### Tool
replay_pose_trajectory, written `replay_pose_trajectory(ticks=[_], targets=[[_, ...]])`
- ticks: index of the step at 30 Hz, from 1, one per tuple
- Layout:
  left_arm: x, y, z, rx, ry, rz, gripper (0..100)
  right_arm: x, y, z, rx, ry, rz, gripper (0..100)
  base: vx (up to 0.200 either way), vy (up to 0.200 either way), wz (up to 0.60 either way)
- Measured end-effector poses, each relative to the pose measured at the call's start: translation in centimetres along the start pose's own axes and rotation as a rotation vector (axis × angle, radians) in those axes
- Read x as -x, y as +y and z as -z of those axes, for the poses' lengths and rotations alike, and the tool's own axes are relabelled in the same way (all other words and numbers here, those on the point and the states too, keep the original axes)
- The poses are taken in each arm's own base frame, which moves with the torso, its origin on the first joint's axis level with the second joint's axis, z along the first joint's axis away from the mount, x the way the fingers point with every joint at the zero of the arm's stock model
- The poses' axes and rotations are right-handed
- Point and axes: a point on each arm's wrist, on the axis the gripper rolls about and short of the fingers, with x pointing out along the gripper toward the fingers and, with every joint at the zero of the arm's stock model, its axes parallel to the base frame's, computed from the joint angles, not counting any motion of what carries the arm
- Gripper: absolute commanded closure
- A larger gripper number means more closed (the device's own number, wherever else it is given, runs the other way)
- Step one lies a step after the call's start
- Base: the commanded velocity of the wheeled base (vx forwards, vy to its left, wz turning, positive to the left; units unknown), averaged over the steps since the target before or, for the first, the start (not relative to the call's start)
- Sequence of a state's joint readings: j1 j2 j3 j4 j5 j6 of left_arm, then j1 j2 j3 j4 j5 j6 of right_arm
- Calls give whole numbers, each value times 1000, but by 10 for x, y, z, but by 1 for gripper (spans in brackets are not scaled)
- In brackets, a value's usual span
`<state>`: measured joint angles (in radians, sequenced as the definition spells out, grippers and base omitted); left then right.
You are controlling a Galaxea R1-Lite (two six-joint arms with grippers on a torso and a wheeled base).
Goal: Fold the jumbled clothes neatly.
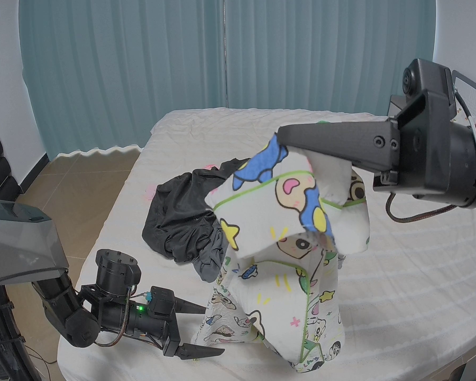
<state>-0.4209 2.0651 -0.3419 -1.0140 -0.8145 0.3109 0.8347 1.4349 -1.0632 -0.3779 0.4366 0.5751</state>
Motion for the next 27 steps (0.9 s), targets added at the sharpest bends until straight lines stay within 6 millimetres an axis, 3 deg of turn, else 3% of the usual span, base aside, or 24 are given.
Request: replay_pose_trajectory(ticks=[13, 14, 27], targets=[[-26, 9, 1, 76, 10, 28, 0, -1, 3, 2, 1, 7, -13, 100, 0, 0, 0], [-27, 9, 0, 74, 3, 28, 100, -2, 3, 2, 1, 7, -13, 100, 0, 0, 0], [-25, 3, 9, 165, 33, 37, 100, 2, -1, 4, -5, 10, 4, 100, 0, 0, 0]])
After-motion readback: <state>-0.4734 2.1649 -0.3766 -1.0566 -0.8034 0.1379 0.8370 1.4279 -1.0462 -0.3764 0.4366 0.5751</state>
